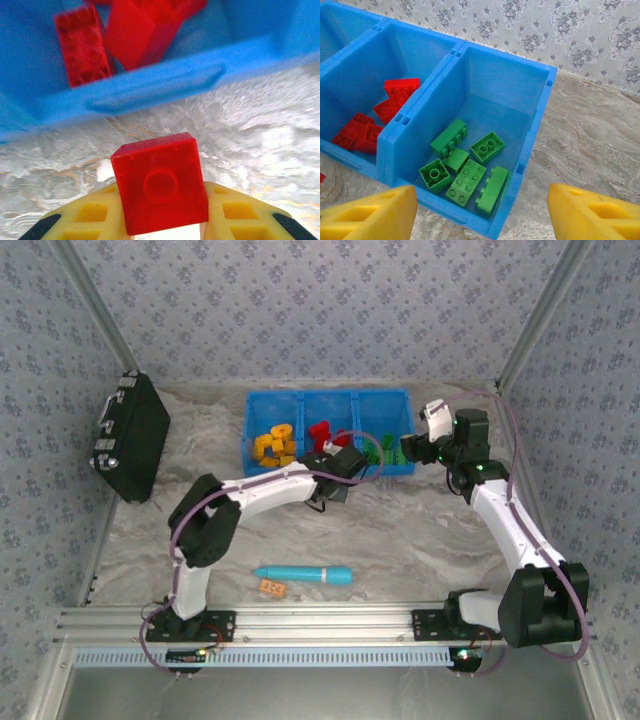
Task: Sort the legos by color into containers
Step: Pick up the lego from the center of the table, then place the lego in the container.
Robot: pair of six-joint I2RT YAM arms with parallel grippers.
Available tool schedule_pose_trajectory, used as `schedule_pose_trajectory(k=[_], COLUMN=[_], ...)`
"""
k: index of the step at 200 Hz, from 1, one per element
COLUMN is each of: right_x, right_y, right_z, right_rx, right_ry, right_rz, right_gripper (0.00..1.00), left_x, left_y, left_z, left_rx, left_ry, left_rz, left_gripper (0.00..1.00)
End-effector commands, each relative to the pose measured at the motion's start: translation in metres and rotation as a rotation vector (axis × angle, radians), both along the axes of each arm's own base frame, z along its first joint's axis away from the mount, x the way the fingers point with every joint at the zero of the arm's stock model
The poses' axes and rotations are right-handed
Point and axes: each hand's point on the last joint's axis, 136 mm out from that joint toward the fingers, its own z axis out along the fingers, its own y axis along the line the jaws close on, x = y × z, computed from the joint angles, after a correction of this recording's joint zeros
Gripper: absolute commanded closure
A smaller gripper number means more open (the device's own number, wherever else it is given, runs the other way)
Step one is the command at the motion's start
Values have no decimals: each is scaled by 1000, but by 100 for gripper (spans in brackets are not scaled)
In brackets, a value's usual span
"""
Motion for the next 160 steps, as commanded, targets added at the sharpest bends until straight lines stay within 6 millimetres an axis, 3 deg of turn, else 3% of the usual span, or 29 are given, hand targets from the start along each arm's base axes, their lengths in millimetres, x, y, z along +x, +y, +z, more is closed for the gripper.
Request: schedule_pose_trajectory(k=[1,25,51,63,104,134,140,145,160], right_x=[-7,-24,-72,-93,-160,-184,-187,-189,-192], right_y=[5,10,38,42,52,42,40,39,33], right_z=[11,3,-1,-8,-28,-34,-37,-40,-44], right_rx=[26,74,121,124,101,127,125,119,108], right_ry=[-7,34,-45,-43,2,12,21,28,40], right_rz=[0,-43,15,19,90,54,51,54,17], right_gripper=[29,36,35,34,31,25,19,1,0], left_x=[13,32,62,78,124,145,148,149,154], left_y=[8,8,8,8,4,2,2,2,3], left_z=[52,73,82,80,47,23,19,17,14], left_rx=[8,21,22,21,-10,-1,-8,-22,-27], left_ry=[-130,-214,-260,-272,-261,-238,-228,-220,-215], left_rz=[4,-21,-32,-32,-29,-17,-11,-9,-3], left_gripper=[72,72,72,73,73,72,72,71,67])
